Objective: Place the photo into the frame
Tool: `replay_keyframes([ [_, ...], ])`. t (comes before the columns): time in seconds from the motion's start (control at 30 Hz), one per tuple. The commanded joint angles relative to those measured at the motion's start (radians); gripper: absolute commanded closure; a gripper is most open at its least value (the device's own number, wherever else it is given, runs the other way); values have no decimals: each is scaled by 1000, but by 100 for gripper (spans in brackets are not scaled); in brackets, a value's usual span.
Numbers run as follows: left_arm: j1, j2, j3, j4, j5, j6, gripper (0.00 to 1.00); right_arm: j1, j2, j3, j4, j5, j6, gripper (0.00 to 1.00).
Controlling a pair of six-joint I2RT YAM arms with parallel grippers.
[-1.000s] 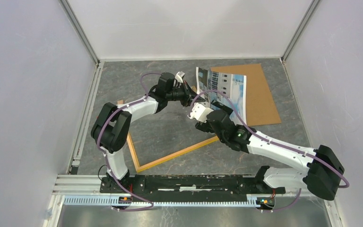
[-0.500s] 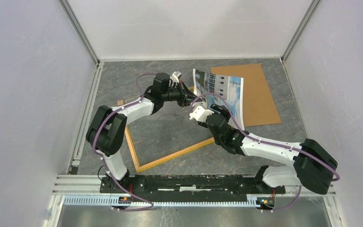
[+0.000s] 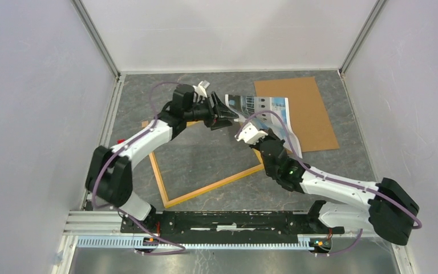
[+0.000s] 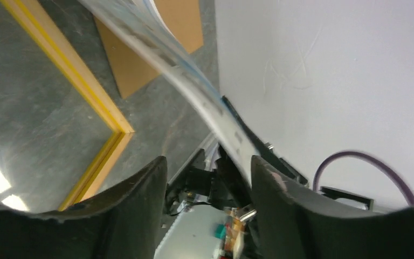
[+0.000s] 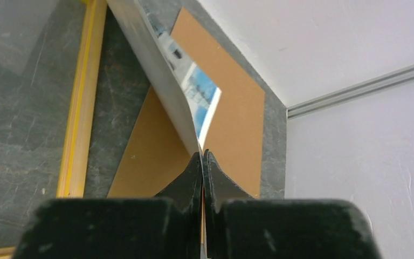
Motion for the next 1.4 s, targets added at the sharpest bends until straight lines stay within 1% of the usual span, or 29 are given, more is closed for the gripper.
replay_keyframes([
  [0.0, 39, -228, 71, -294, -192, 330, 29, -8, -75, 41, 33, 29, 4, 100],
  [0.03, 44, -274, 84, -355, -257, 394, 24, -11, -83, 53, 18, 27, 5, 100],
  [0.1, 49, -373, 98, -427, -419, 484, 18, -17, -91, 83, -11, 17, 24, 100],
  [0.17, 49, -481, 106, -459, -561, 550, 15, -23, -91, 129, -52, -26, 58, 100],
  [0.23, 50, -574, 108, -461, -669, 593, 15, -25, -74, 199, -107, -98, 115, 100],
  [0.27, 48, -615, 109, -452, -709, 613, 15, -24, -54, 264, -161, -153, 156, 100],
  [0.33, 48, -728, 87, -400, -801, 637, 14, -23, 2, 414, -275, -313, 279, 100],
  [0.4, 49, -809, 64, -323, -852, 661, 12, -15, 56, 556, -358, -478, 396, 100],
  [0.47, 49, -842, 93, -301, -880, 683, 10, -10, 105, 684, -401, -629, 513, 100],
  [0.53, 49, -849, 138, -295, -873, 707, 10, -9, 167, 830, -452, -803, 623, 100],
  [0.6, 49, -864, 159, -266, -864, 722, 9, -11, 215, 934, -478, -980, 694, 100],
  [0.7, 49, -892, 177, -233, -859, 726, 9, -45, 257, 1012, -504, -1089, 800, 100],
  [0.77, 49, -913, 145, -165, -817, 737, 7, -138, 286, 964, -407, -1330, 936, 100],
  [0.8, 49, -925, 123, -129, -794, 744, 6, -197, 308, 924, -330, -1447, 1034, 100],
  [0.83, 49, -930, 98, -96, -777, 742, 5, -233, 341, 871, -244, -1578, 1127, 100],
  [0.9, 49, -926, 70, -75, -766, 730, 3, -295, 399, 759, -42, -1787, 1326, 100],
  [0.93, 49, -916, 63, -74, -765, 727, 2, -320, 409, 680, 125, -1838, 1453, 100],
  [0.97, 49, -904, 60, -74, -765, 725, 2, -343, 407, 573, 344, -1867, 1571, 100],
  [1.0, 49, -887, 59, -74, -763, 725, 2, -365, 411, 482, 493, -1882, 1695, 100],
  [1.03, 49, -868, 62, -74, -756, 727, 2, -392, 421, 431, 596, -1897, 1755, 100],
  [1.07, 49, -852, 60, -74, -744, 729, 2, -415, 434, 392, 613, -1917, 1762, 100],
  [1.13, 48, -819, 52, -74, -730, 733, 1, -462, 449, 334, 567, -1931, 1696, 100],
  [1.17, 48, -802, 47, -75, -730, 734, 2, -485, 458, 333, 439, -1932, 1584, 100],
  [1.2, 48, -787, 41, -75, -731, 736, 2, -500, 474, 370, 224, -1916, 1420, 100],
  [1.23, 48, -769, 32, -75, -731, 737, 2, -519, 495, 429, -94, -1854, 1190, 100],
  [1.27, 48, -757, 24, -75, -730, 743, 1, -528, 529, 516, -376, -1771, 966, 100],
  [1.3, 47, -747, 11, -74, -729, 750, 1, -532, 570, 594, -552, -1667, 849, 100],
  [1.33, 47, -737, -2, -74, -731, 754, 1, -533, 601, 641, -661, -1600, 774, 100],
  [1.37, 48, -731, -16, -74, -738, 759, 1, -534, 631, 684, -716, -1543, 736, 100],
])
